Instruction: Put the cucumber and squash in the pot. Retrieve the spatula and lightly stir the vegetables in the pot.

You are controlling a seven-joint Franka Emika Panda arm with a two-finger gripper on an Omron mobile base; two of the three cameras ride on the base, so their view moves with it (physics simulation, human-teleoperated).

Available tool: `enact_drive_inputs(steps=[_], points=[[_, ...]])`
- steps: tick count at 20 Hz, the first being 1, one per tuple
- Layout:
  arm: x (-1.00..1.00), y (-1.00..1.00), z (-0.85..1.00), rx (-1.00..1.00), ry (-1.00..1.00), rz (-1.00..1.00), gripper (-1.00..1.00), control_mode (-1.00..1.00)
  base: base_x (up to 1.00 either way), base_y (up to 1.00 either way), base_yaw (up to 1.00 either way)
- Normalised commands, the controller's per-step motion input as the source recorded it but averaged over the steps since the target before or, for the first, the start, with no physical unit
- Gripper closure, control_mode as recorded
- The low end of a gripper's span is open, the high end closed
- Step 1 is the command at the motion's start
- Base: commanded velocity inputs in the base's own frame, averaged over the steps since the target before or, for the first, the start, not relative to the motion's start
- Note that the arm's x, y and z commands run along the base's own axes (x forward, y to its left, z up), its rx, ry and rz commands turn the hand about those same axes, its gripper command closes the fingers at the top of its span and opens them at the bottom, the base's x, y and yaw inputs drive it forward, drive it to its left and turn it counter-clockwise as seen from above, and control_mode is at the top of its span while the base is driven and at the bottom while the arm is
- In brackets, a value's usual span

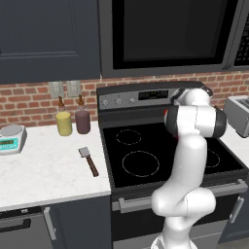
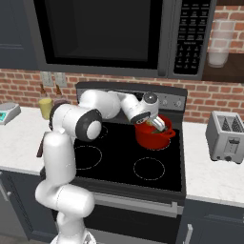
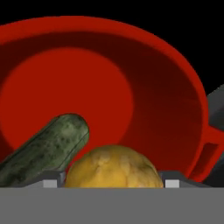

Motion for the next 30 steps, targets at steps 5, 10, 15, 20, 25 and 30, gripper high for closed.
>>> enact_drive_inputs(steps=[5, 10, 15, 20, 25, 30], points=[[0.00, 0.03, 0.00, -0.03, 0.00, 0.09, -1.00, -1.00, 0.00, 0.00, 0.00], [-0.07, 0.00, 0.04, 0.00, 0.00, 0.06, -1.00, -1.00, 0.00, 0.00, 0.00], [-0.43, 0.02, 0.24, 0.00, -0.01, 0.06, -1.00, -1.00, 0.00, 0.00, 0.00], [-0.99, 0.41, 0.48, 0.00, -0.03, 0.08, -1.00, -1.00, 0.00, 0.00, 0.00], [-1.00, 0.74, 0.61, -0.02, -0.08, 0.13, -1.00, -1.00, 0.00, 0.00, 0.00], [-1.00, 0.90, 0.62, -0.03, -0.06, 0.18, -1.00, -1.00, 0.00, 0.00, 0.00]])
